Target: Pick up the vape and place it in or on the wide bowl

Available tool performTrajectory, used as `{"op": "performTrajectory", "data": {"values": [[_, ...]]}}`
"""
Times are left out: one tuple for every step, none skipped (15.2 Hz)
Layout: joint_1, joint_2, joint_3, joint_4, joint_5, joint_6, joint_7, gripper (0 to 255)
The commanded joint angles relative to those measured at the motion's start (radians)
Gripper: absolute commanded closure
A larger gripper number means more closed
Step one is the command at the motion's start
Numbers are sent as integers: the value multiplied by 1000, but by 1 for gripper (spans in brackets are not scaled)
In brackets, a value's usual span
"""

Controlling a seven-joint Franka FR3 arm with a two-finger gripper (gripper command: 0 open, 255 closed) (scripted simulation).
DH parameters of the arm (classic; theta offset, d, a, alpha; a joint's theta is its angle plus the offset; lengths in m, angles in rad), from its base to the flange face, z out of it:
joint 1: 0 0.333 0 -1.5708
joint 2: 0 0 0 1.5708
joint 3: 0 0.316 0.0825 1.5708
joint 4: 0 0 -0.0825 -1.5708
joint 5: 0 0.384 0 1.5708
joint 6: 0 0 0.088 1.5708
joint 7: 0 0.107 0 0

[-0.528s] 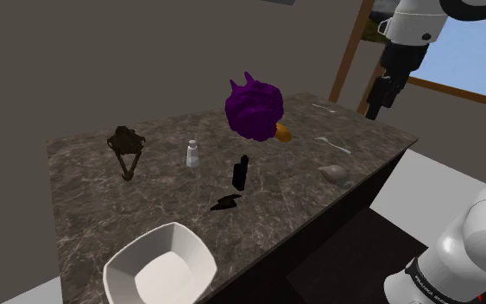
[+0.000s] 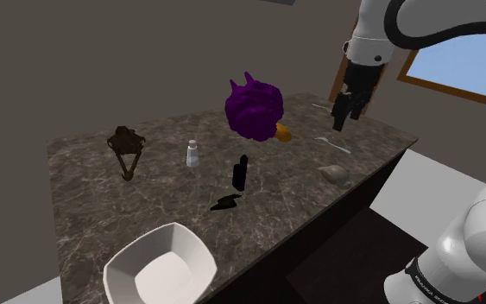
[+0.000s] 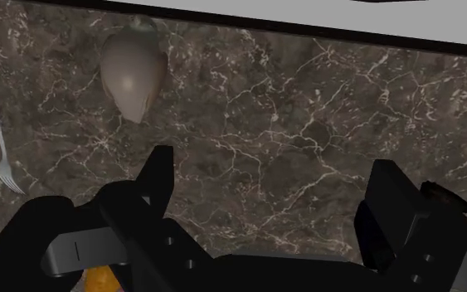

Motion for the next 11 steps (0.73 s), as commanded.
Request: {"op": "performTrajectory", "data": {"values": [[5, 62, 15, 11, 12, 48, 24, 0], [8, 93, 23, 16, 17, 73, 35, 0], [10, 126, 30, 22, 21, 97, 46, 0], [12, 159, 37, 30, 25, 121, 56, 0], [14, 193, 43, 38, 29, 144, 67, 0], [16, 227, 50, 49, 31, 166, 78, 0], [18, 262, 57, 60, 34, 188, 88, 0], [20, 298, 64, 73, 35, 208, 99, 0], [22, 333, 70, 87, 36, 228, 110, 0], [23, 369, 76, 102, 37, 247, 120, 0], [26, 406, 82, 119, 37, 265, 131, 0]]}}
